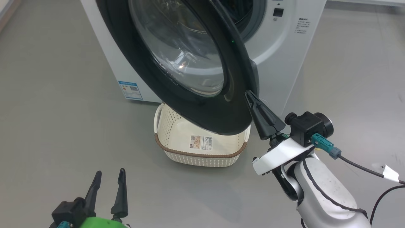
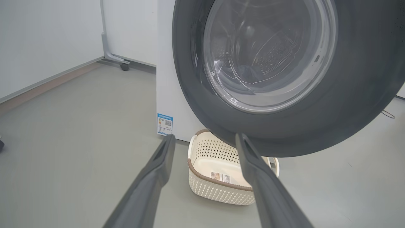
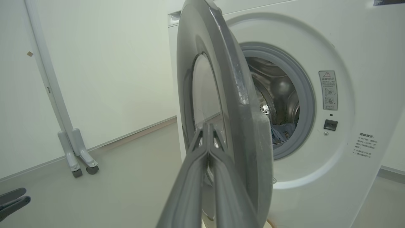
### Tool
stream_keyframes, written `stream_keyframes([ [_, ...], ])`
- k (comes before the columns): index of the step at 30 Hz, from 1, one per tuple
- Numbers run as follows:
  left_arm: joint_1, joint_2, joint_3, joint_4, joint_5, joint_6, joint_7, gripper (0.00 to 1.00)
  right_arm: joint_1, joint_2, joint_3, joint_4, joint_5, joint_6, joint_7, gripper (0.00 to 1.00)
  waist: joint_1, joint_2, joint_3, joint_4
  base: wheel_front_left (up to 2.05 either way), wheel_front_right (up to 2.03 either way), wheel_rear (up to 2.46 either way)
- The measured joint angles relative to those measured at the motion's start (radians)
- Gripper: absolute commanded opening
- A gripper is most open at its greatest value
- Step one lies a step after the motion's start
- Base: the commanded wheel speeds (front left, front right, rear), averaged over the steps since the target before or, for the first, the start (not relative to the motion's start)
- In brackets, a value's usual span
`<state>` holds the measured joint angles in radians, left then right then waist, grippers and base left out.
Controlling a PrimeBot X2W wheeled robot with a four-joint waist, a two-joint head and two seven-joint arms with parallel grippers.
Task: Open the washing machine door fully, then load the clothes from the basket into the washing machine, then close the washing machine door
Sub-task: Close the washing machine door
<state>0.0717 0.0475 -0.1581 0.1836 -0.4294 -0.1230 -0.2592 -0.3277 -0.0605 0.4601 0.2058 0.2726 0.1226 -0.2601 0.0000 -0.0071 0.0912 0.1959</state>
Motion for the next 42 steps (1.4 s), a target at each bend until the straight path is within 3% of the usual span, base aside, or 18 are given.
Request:
stream_keyframes([
  [9, -0.033, -0.001, -0.046, -0.014, -0.068, 0.000, 0.000, 1.00, -0.102, -0.009, -0.036, 0.062, -0.033, 0.000, 0.000, 0.00, 0.0000, 0.0000, 0.097, 0.092, 0.00, 0.00, 0.00],
  [18, -0.090, -0.003, -0.020, -0.033, -0.102, 0.000, 0.000, 1.00, -0.226, -0.030, -0.065, 0.079, -0.041, 0.003, 0.000, 0.00, 0.0001, 0.0000, 0.216, 0.158, 0.00, 0.00, 0.00],
  [42, -0.123, -0.007, -0.026, -0.033, -0.100, -0.001, 0.000, 1.00, -0.303, -0.027, -0.091, 0.102, -0.043, 0.008, -0.001, 0.00, 0.0001, 0.0000, 0.283, 0.087, 0.00, 0.00, 0.00],
])
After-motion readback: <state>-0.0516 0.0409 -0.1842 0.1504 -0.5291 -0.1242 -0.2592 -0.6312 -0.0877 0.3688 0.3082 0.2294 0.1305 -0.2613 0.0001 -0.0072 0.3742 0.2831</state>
